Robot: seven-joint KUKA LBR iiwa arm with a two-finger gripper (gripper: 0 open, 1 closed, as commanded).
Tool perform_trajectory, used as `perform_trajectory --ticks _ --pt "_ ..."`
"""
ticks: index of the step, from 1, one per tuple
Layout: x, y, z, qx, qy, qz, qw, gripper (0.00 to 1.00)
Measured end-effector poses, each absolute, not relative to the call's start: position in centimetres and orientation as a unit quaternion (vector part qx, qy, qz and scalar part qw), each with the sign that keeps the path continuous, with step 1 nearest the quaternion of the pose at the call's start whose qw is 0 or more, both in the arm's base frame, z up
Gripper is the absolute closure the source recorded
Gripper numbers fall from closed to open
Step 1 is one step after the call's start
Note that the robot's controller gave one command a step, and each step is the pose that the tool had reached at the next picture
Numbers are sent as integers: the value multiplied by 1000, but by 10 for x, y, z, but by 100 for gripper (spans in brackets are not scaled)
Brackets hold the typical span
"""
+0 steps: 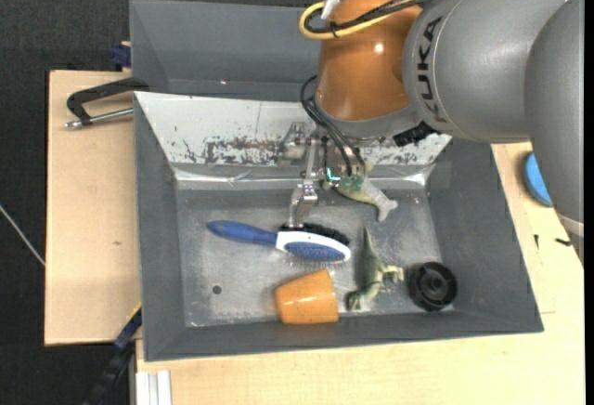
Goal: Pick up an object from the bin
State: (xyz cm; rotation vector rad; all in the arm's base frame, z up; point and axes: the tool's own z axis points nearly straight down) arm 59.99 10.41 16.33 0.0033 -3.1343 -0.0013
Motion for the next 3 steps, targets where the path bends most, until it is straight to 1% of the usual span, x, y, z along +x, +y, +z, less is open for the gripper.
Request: perform_trajectory --ticks 1,2,3 --pt "574 88 74 159 -987 -2 -3 0" --pt "576 88 75 158 -987 -2 -8 100" --pt "578 80 223 134 -991 0 -7 100"
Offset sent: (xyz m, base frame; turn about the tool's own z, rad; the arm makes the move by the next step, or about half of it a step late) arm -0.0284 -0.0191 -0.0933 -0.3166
